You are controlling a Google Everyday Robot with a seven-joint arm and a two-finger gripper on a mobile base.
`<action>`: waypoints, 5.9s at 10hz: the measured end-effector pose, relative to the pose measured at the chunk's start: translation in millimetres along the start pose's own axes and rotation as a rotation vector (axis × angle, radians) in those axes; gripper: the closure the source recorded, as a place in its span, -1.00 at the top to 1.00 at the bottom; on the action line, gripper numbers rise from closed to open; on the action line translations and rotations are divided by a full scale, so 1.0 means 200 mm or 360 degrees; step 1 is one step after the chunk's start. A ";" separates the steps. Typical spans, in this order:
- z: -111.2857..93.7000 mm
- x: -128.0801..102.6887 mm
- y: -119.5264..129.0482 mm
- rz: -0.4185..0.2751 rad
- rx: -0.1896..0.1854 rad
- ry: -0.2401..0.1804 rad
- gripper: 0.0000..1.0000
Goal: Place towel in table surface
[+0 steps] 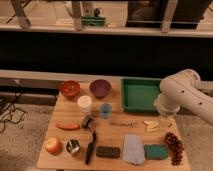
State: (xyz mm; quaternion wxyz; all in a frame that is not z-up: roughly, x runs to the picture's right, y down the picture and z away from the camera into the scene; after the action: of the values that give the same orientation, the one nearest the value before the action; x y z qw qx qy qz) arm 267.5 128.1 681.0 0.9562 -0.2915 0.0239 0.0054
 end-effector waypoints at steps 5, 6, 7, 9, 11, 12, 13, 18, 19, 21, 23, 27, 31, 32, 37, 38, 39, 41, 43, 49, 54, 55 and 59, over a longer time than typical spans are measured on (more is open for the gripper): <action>0.00 0.00 0.00 0.0000 0.0000 0.0000 0.60; 0.00 0.00 0.00 0.0000 0.0000 0.0000 0.60; 0.00 0.00 0.00 0.0000 0.0000 0.0000 0.60; 0.00 0.00 0.00 0.0000 0.0000 0.0000 0.60; 0.00 0.00 0.00 0.0000 0.0000 0.0000 0.60; 0.00 0.00 0.00 0.0000 0.0000 0.0000 0.60; 0.00 0.00 0.00 0.0000 0.0000 0.0000 0.60; 0.02 -0.23 0.11 -0.0144 0.0002 0.0013 0.60; 0.03 -0.27 0.13 -0.0176 0.0002 0.0023 0.60; 0.06 -0.37 0.20 -0.0259 -0.0009 0.0045 0.60; 0.11 -0.45 0.23 -0.0317 -0.0032 0.0045 0.60; 0.24 -0.65 0.36 -0.0397 -0.0194 -0.0003 0.60; 0.30 -0.70 0.39 -0.0397 -0.0236 -0.0025 0.60; 0.30 -0.71 0.39 -0.0401 -0.0236 -0.0026 0.60; 0.31 -0.71 0.39 -0.0380 -0.0250 -0.0041 0.60; 0.33 -0.69 0.38 -0.0350 -0.0262 -0.0047 0.60; 0.38 -0.64 0.37 -0.0294 -0.0283 -0.0059 0.60; 0.47 -0.49 0.35 -0.0184 -0.0325 -0.0092 0.60; 0.51 -0.39 0.35 -0.0086 -0.0355 -0.0131 0.60; 0.55 -0.44 0.54 -0.0086 -0.0428 -0.0183 0.60; 0.63 -0.51 0.62 -0.0179 -0.0437 -0.0273 0.60; 0.64 -0.51 0.62 -0.0196 -0.0429 -0.0293 0.60; 0.71 -0.52 0.60 -0.0233 -0.0420 -0.0321 0.60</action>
State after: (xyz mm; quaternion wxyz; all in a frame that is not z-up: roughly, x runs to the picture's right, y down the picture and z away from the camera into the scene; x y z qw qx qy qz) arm 167.0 307.9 736.7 0.9051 -0.4133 -0.0944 -0.0321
